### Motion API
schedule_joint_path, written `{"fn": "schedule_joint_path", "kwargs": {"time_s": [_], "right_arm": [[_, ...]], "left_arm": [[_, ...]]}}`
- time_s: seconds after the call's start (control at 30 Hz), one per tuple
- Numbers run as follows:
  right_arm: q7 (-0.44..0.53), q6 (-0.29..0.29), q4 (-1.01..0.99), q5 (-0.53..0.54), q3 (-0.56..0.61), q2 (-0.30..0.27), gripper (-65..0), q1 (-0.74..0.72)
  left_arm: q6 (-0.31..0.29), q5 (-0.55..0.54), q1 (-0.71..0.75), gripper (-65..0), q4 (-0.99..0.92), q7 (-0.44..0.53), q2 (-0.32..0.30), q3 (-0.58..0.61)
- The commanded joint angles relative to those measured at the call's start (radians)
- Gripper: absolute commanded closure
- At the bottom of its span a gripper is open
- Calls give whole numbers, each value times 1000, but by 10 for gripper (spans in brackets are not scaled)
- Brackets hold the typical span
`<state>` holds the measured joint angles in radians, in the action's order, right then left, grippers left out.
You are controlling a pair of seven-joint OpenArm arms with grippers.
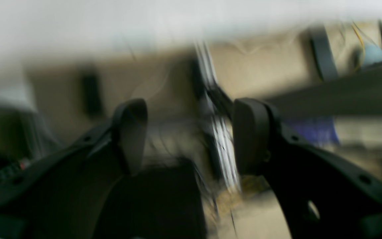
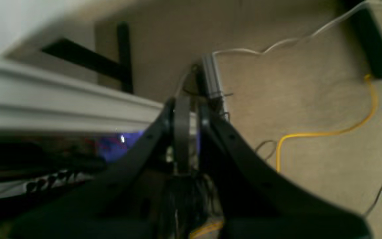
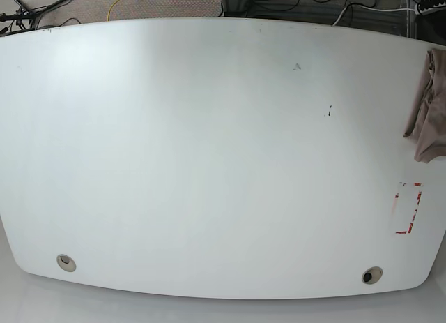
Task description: Fold the T-shirt properly
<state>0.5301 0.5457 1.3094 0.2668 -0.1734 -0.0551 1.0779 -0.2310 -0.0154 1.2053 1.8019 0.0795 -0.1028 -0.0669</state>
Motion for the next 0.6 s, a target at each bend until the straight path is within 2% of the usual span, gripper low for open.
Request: {"fn": "schedule_joint_path", "kwargs": {"time_s": [0.0, 0.13, 0.43, 0.57], "right_arm": [[104, 3, -155, 15, 62, -41, -35, -51], [114, -23, -311, 13, 77, -45, -35, -123], [104, -28, -551, 12, 77, -47, -35, -310], [38, -28, -660, 12, 79, -71, -35, -400]], "left_arm": [[-6, -2, -23, -372, -175, 12, 2, 32], [-6, -1, -126, -372, -382, 10, 2, 46], [-11, -1, -431, -372, -854, 9, 2, 85], [-11, -2, -606, -372, -1077, -42, -8, 85]]}}
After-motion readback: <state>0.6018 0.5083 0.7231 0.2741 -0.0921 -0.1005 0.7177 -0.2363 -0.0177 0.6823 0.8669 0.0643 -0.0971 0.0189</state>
